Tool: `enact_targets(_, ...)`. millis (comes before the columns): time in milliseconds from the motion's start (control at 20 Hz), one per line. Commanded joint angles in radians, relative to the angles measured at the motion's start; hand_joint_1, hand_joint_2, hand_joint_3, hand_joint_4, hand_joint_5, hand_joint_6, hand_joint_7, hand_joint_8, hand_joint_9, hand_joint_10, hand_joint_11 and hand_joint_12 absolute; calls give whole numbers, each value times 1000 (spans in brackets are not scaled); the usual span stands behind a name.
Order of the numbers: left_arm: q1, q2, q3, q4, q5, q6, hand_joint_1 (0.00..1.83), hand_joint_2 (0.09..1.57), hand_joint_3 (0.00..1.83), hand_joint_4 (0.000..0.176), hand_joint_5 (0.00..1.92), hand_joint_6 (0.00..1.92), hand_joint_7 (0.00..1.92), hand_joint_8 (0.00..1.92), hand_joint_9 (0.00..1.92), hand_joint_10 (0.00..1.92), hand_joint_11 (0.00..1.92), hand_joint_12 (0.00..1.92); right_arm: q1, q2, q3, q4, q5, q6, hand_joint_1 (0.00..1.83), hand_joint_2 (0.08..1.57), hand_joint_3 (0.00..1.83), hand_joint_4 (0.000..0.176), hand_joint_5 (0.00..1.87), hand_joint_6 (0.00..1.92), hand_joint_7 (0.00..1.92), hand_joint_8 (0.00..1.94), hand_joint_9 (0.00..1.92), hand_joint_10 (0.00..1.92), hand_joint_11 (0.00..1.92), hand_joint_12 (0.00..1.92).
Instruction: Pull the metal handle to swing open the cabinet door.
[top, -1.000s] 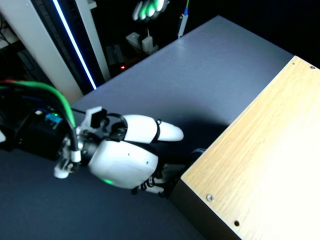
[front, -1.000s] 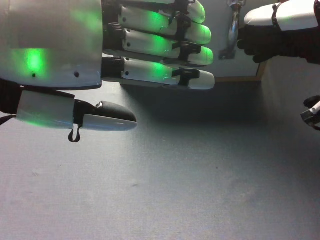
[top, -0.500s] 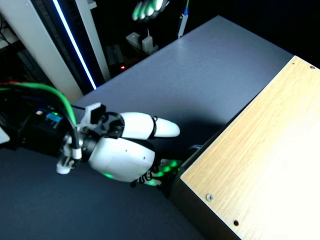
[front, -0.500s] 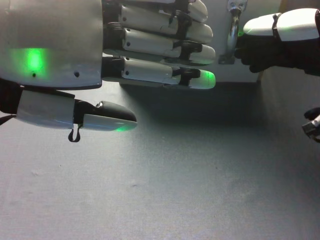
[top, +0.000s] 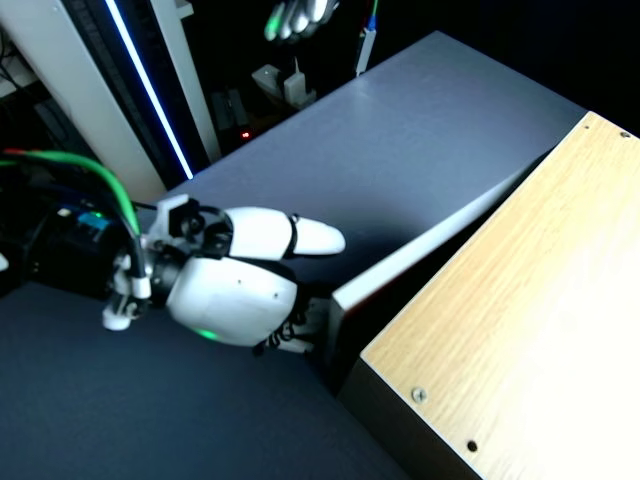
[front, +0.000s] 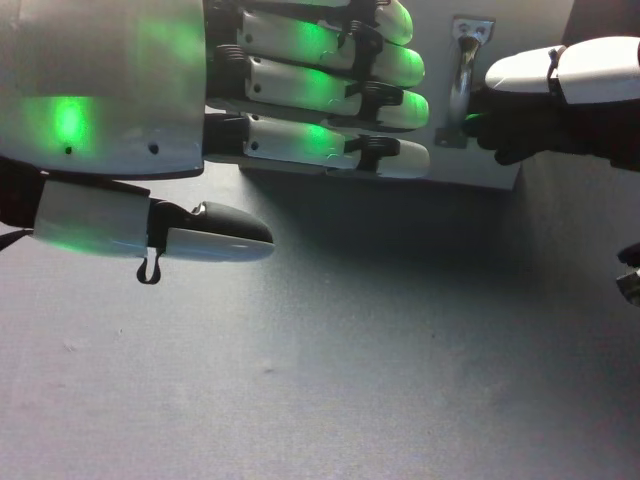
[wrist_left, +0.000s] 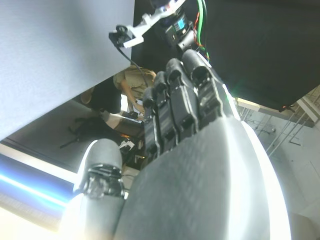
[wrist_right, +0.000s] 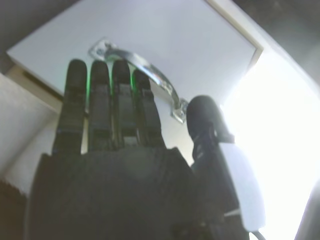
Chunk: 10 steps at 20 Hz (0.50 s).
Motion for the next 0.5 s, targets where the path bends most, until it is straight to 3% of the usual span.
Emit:
enact_targets(0,-8,6,0,-98,-25,9,0,1571,24,0,298,3,308,2,278,1,0,644,3,11,-9,16,109,9,0,1537,0,0,345,2,354,3,314,2,0,853)
enact_targets(450,-8,6,0,-98,-25,9,0,1571,32,0,289,2,304,3,280,3,2,641,-21,56,-80,16,125,9,0,1542,1,0,337,2,346,0,310,1,0,854)
